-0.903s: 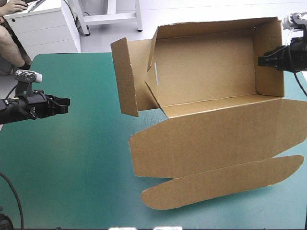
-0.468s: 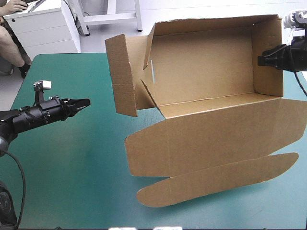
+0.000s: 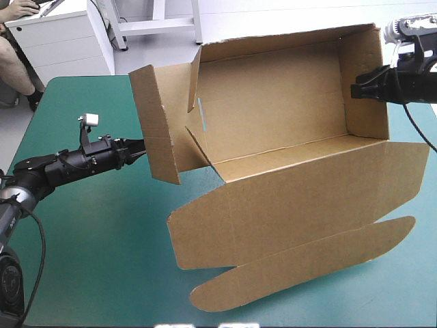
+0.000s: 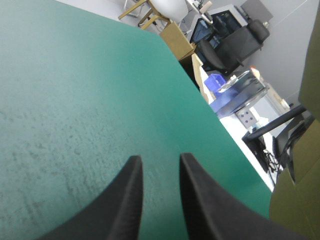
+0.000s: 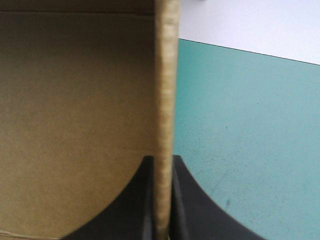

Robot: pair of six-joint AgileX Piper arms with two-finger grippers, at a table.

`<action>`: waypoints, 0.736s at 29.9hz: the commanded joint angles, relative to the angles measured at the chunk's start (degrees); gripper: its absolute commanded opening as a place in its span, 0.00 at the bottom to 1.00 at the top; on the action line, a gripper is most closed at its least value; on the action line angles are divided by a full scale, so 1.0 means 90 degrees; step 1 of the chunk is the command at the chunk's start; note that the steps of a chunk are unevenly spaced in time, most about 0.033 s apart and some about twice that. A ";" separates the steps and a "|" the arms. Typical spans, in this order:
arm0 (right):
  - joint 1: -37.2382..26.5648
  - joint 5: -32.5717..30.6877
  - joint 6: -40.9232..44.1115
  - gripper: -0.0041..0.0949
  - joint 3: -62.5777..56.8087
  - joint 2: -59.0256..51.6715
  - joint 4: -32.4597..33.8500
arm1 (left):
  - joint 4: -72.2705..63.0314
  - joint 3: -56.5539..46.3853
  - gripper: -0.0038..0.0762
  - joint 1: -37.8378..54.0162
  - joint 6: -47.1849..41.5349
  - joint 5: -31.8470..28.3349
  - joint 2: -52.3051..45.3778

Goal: Fold the box

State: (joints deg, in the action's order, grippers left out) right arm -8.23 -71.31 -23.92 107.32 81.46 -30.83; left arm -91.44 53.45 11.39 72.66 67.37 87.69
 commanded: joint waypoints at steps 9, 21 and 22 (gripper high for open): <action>0.0017 -0.0053 0.0066 0.02 0.0148 -0.0201 -0.0131 | -0.0316 0.0496 0.79 -0.0205 -0.0464 0.0786 -0.0210; 0.0068 0.0090 0.0092 0.03 0.0023 -0.0096 0.0005 | -0.0041 0.1260 0.79 -0.0917 -0.0808 0.0786 -0.0442; 0.0130 0.0190 0.0130 0.03 -0.0040 -0.0080 0.0098 | -0.0041 0.1315 0.79 -0.0917 -0.0836 0.0786 -0.0476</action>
State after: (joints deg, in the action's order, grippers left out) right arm -7.98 -71.31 -23.92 106.81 81.91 -28.91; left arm -87.42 62.42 3.58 66.27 67.85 86.56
